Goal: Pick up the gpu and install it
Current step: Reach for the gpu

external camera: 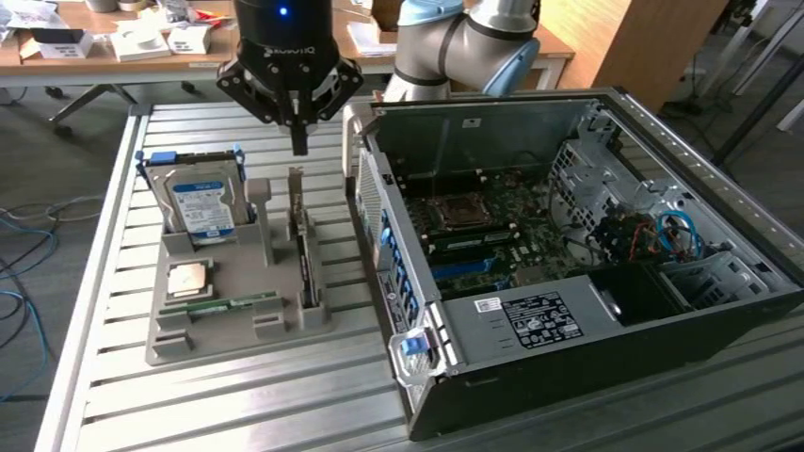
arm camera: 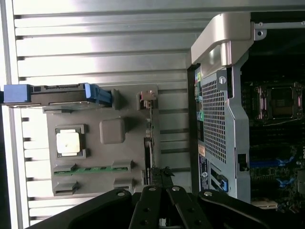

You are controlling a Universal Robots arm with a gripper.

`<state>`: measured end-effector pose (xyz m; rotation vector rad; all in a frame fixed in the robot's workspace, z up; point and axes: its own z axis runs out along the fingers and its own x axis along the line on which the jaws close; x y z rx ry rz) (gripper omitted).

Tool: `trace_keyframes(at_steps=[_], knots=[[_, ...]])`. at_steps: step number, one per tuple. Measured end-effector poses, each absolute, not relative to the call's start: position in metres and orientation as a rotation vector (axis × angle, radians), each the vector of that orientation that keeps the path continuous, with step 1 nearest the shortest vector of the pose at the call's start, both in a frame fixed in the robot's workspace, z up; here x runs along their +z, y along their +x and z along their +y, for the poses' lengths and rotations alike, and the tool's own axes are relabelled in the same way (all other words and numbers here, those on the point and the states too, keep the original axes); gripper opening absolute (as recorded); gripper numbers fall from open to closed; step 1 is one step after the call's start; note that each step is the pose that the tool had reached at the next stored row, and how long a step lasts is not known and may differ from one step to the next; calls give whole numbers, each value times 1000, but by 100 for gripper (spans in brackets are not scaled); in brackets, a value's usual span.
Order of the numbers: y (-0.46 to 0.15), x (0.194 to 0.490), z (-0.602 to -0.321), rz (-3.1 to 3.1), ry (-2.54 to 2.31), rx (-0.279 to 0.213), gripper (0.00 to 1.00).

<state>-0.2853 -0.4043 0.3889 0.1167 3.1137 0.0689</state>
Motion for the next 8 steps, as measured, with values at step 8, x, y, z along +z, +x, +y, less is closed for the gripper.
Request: trace_keyframes(at_steps=[8], knots=[[-285, 389, -408, 3114, 117, 69, 11]])
